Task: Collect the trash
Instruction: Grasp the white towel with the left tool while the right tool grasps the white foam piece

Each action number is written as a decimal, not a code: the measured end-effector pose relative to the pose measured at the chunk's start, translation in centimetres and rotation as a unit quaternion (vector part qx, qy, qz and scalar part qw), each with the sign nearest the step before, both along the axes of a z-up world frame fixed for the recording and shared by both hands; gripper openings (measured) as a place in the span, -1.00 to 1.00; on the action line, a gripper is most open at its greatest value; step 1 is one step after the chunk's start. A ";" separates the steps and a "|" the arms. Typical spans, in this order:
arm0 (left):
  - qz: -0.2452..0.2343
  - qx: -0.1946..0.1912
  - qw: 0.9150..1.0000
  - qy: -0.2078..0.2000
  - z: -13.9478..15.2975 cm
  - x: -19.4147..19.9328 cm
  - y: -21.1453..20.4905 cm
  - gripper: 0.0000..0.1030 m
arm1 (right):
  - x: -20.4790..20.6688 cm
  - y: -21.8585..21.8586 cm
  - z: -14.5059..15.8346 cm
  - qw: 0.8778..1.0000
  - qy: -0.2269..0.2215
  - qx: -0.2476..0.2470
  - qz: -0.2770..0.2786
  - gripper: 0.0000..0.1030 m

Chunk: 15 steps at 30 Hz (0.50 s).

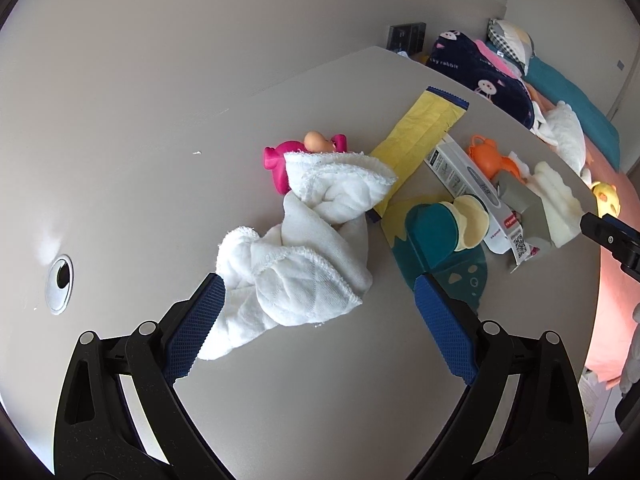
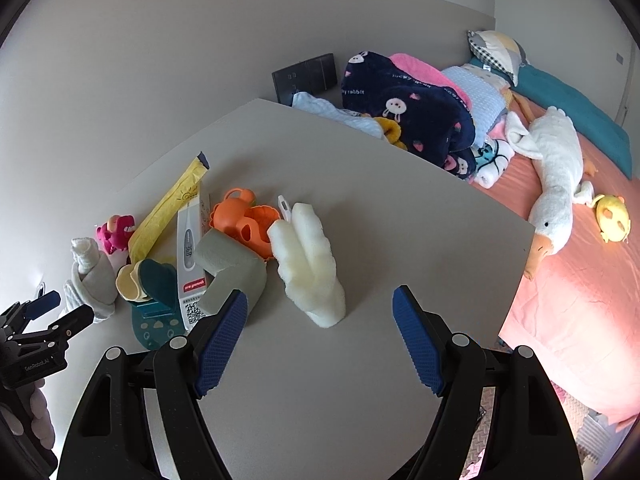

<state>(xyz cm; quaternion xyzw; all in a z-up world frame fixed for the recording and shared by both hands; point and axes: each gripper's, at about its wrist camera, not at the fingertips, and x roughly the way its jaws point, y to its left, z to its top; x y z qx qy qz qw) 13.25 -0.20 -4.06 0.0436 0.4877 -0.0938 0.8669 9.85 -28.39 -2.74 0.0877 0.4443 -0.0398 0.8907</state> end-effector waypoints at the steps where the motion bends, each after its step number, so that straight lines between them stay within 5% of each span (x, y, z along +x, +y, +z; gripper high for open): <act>1: 0.001 0.001 1.000 0.002 -0.2 0.4 0.1 0.80 | 0.4 -0.1 -0.2 1.000 0.003 0.002 -0.002 0.47; 9: 0.006 0.003 1.000 0.016 -2.0 2.8 0.9 0.70 | 3.4 -0.6 -1.9 1.000 0.021 -0.007 -0.007 0.47; 15: 0.004 -0.018 1.000 0.019 -2.4 2.9 1.7 0.58 | 4.3 -0.6 -3.0 0.999 0.035 0.009 -0.004 0.22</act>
